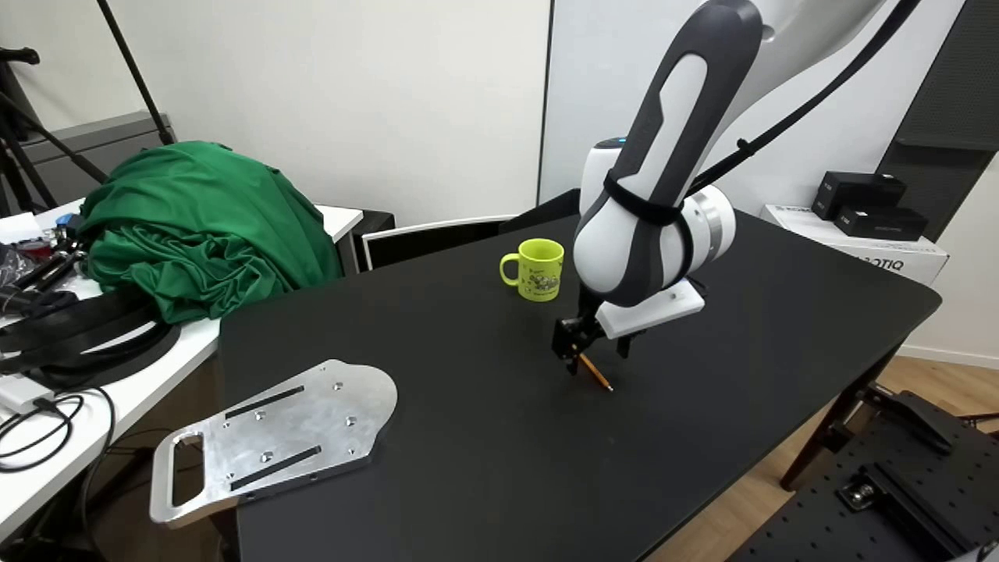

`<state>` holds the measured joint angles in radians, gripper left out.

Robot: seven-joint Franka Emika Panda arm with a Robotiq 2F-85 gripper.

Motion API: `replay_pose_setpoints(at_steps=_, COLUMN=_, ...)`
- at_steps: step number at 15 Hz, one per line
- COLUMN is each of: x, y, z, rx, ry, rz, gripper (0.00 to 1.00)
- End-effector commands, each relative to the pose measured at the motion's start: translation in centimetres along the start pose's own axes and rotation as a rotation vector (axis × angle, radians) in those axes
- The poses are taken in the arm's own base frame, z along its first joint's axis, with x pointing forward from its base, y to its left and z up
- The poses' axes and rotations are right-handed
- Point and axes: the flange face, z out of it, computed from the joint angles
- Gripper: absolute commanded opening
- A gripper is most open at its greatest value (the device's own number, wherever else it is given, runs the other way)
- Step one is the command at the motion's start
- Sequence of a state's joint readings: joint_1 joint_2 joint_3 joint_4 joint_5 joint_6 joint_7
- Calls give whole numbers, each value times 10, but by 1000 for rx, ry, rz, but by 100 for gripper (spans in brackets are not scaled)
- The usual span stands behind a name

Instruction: Pick up the pen and put it in the cup

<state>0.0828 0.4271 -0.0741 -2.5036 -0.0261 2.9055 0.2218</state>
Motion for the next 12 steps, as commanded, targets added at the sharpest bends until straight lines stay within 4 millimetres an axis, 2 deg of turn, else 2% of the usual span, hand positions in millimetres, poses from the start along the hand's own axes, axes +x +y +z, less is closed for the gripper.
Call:
replay_pose_setpoints(at_steps=1, x=-3, y=-1, z=5, rx=-2, ry=30, rz=17, gripper=75)
replay_pose_setpoints(at_steps=3, x=-3, y=-1, z=8, rx=-6, ry=35, rz=14, gripper=67)
replay_pose_setpoints(at_steps=12, x=-2, y=-6, z=6, rx=-18, ry=32, rz=1, gripper=5)
